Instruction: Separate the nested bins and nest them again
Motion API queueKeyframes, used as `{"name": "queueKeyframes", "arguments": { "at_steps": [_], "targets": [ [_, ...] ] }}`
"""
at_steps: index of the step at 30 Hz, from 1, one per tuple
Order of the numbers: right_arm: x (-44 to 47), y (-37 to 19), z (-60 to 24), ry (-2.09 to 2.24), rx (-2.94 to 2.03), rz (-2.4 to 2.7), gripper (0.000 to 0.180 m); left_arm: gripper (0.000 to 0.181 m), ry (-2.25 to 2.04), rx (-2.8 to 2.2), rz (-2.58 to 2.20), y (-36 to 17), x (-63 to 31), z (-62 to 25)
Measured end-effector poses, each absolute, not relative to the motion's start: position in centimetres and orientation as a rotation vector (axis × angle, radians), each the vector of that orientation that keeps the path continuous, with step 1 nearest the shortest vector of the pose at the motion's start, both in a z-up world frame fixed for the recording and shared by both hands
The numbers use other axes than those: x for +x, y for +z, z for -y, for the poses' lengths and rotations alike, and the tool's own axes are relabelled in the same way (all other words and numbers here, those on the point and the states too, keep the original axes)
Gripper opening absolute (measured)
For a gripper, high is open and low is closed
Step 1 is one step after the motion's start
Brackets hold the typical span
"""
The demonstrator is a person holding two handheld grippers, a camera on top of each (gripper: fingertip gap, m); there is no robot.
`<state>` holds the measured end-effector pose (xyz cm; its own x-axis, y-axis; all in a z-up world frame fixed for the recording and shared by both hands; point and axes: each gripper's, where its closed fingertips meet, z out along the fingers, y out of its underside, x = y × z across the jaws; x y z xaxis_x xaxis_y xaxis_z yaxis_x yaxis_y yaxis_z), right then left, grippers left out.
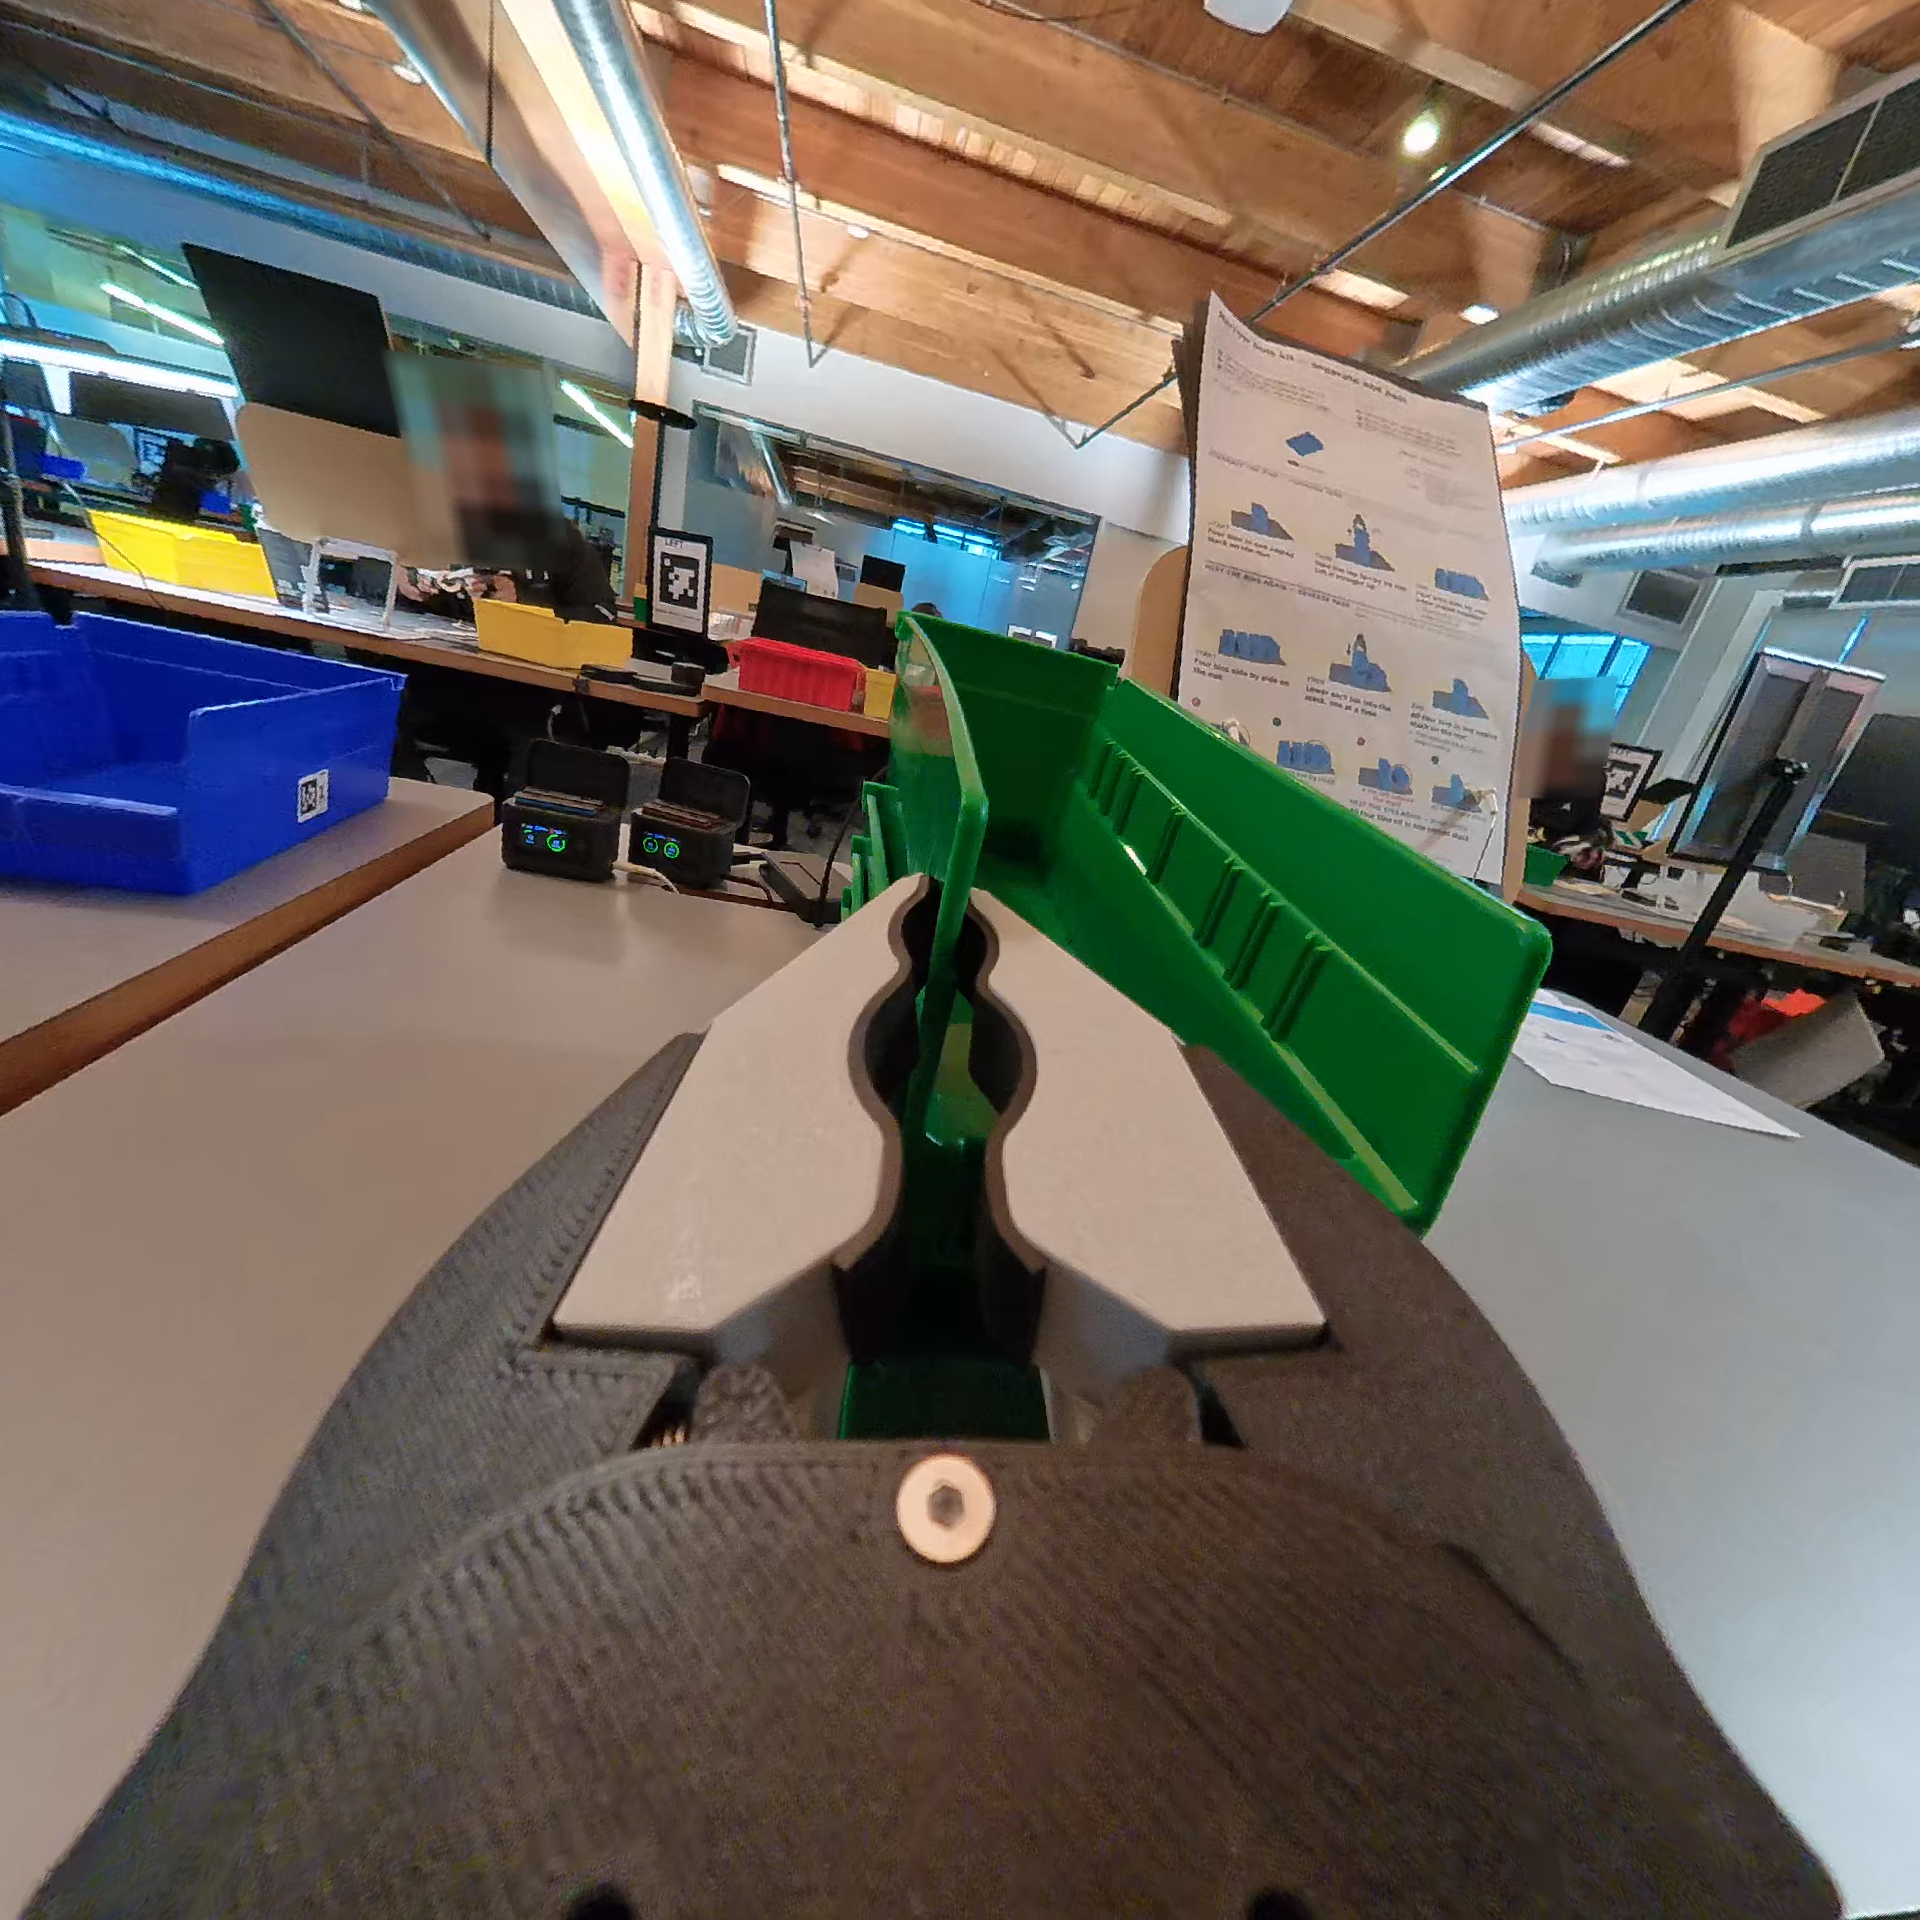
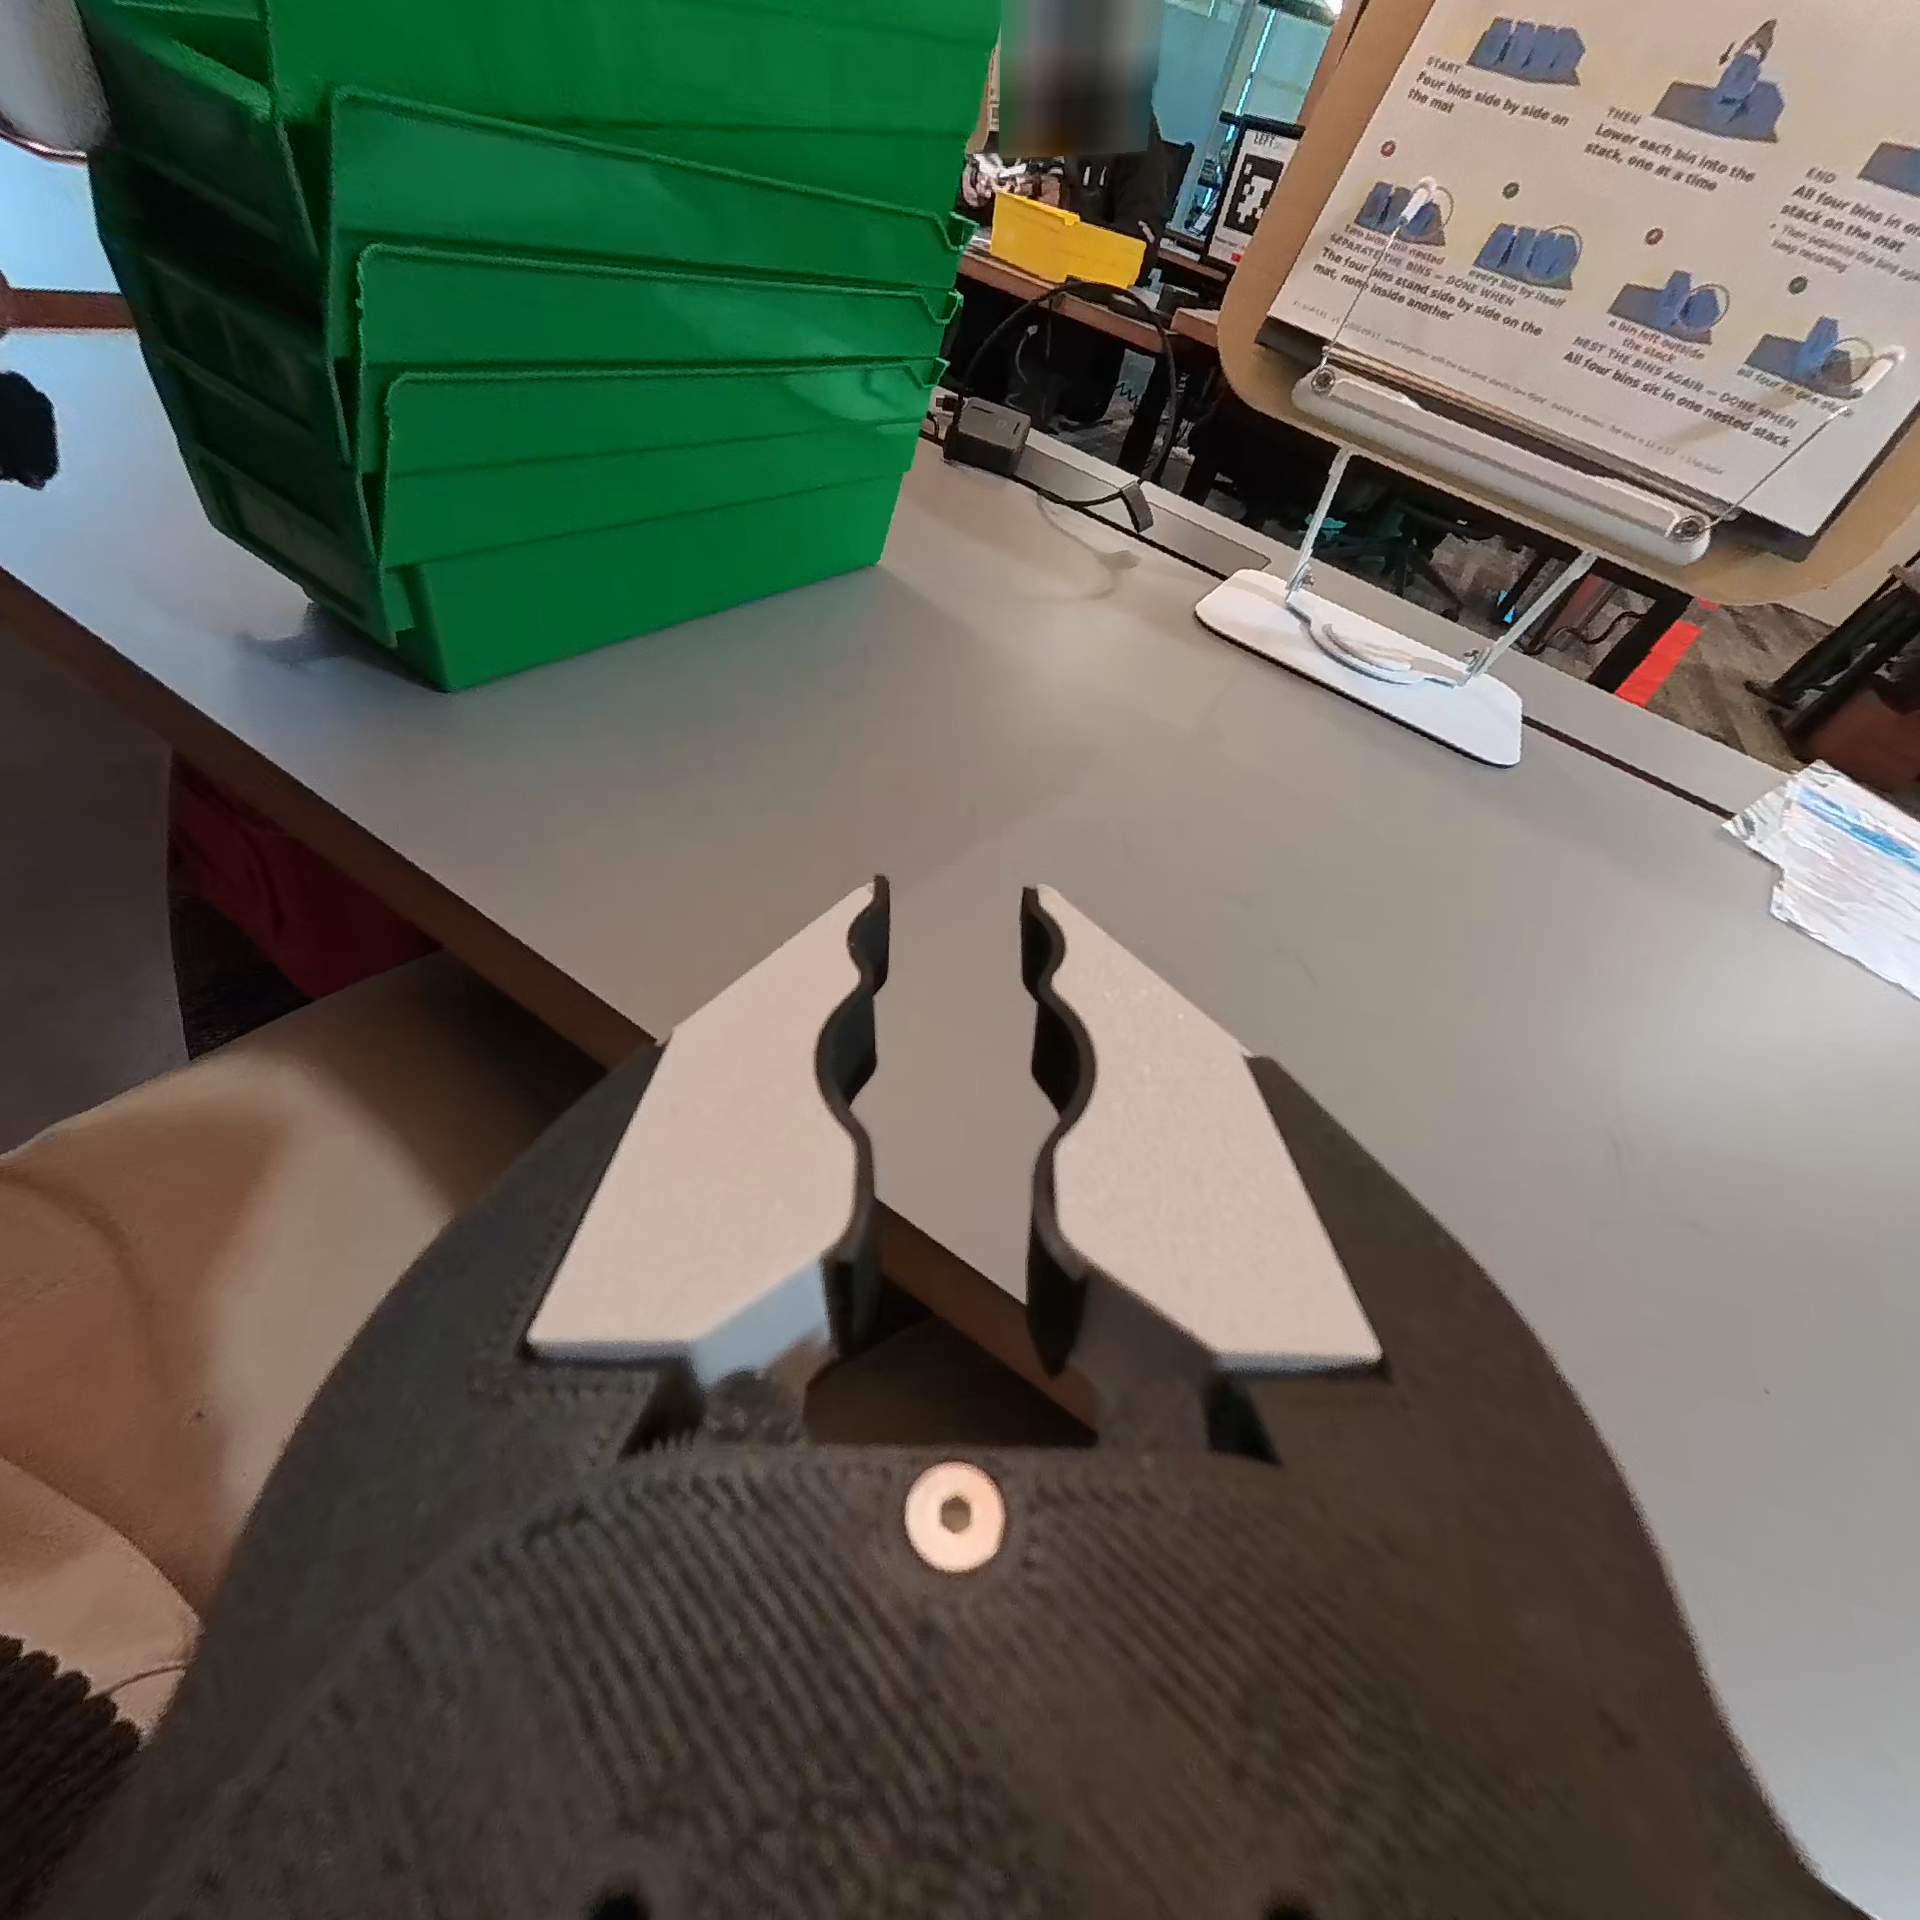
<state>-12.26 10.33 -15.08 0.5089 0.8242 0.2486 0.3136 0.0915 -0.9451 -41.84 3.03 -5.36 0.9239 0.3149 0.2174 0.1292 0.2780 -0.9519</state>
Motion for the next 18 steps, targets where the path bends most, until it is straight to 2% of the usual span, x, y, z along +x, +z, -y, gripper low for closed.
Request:
{"name": "queueKeyframes", "arguments": {
  "at_steps": [1,18],
  "targets": [
    [-12.3,-15.1,-10.3,0.501,-1.485,1.039,0.024,0.000,0.137,-1.295,0.398,-5.4,-41.8,-3.0],
    [-12.2,-15.0,-10.1,0.486,-1.468,1.049,0.024,0.000,0.151,-1.396,0.444,-6.9,-42.0,-3.2]
  ]
}}
